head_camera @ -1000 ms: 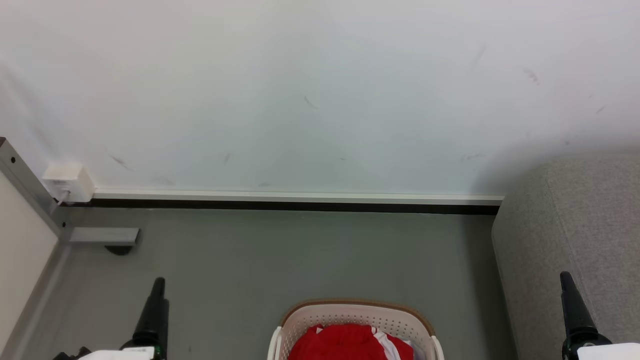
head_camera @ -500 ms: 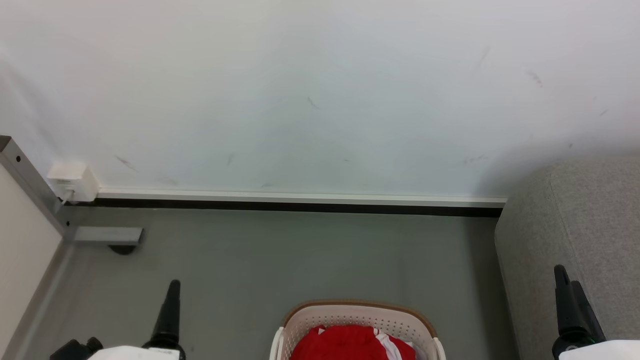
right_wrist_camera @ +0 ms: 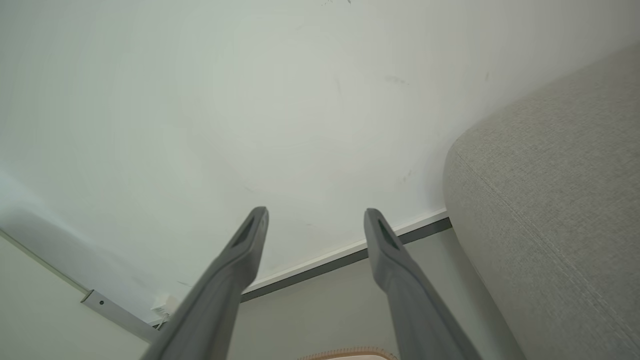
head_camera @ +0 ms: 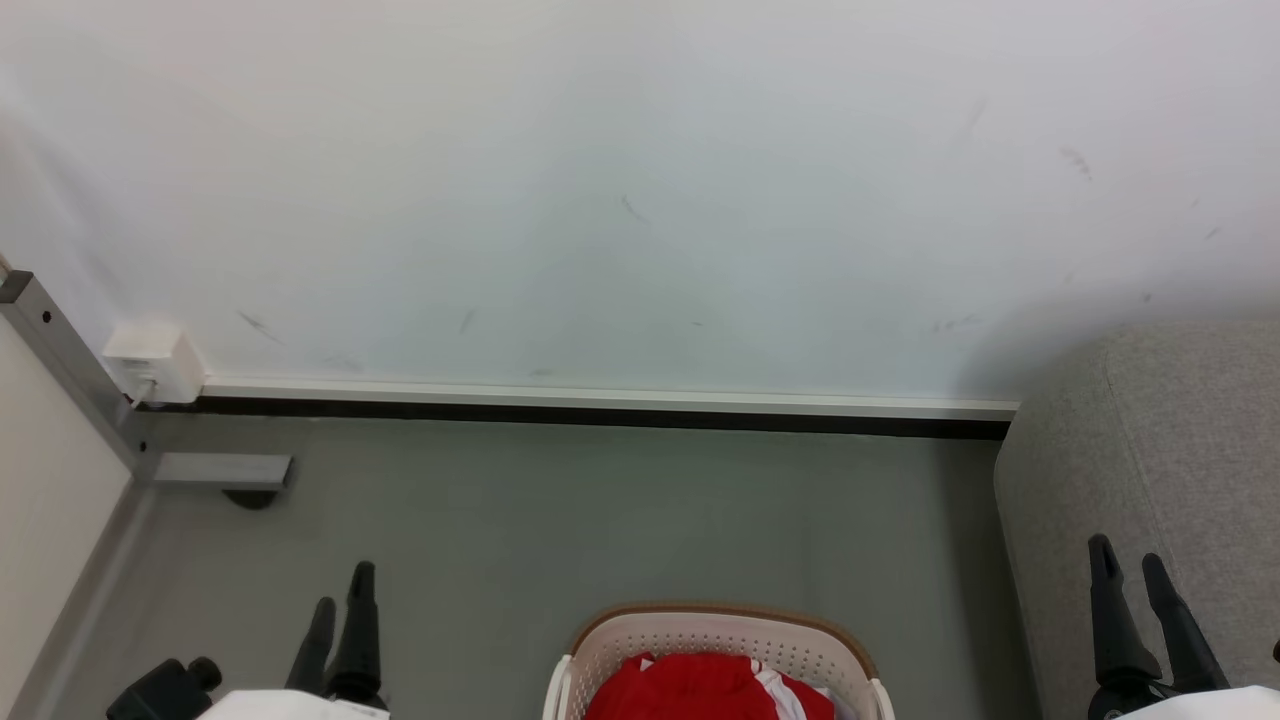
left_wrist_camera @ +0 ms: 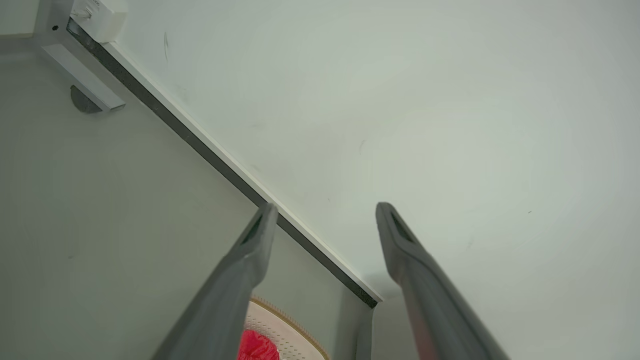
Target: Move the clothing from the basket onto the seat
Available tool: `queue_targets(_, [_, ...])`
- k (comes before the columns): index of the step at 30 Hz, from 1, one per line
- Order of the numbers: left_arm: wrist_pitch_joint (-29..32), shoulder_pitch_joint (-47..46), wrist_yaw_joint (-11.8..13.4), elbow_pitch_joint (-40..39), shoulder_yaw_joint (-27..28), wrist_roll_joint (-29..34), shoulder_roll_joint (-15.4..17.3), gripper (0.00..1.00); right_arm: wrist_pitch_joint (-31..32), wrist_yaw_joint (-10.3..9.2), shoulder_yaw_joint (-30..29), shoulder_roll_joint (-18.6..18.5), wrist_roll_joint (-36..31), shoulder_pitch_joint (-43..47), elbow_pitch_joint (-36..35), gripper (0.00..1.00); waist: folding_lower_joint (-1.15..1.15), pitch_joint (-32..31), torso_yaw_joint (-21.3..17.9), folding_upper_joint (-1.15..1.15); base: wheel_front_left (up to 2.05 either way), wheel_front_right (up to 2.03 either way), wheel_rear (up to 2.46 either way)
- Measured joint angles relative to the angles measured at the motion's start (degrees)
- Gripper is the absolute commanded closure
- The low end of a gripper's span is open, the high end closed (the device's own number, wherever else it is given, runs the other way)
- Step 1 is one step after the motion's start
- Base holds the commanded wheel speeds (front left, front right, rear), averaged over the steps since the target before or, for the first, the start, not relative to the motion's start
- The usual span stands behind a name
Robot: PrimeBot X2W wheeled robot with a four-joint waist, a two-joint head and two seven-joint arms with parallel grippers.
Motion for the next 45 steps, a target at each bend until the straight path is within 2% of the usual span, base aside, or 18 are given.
queue_targets(23, [-3.9,0.8,0.6,-1.4,-0.5,17.6,0.1,0.00,-3.9,0.00,1.1,-0.6,-18.1,0.7,-1.2,0.00,0.00,-0.1,0.0,0.00,0.00,0.00,0.00])
queue_targets(35, [-5.5,1.2,0.9,-1.3,-1.9,26.5,0.8,0.00,-5.5,0.00,0.6,-0.3,-22.7,1.1,-0.3,0.00,0.00,-0.2,0.0,0.00,0.00,0.00,0.00])
queue_targets(45, [-7.0,1.3,1.3,-1.2,-2.1,31.5,1.3,0.00,-7.0,0.00,0.2,-0.2,-26.8,1.4,0.5,0.00,0.00,-0.2,0.1,0.00,0.00,0.00,0.00])
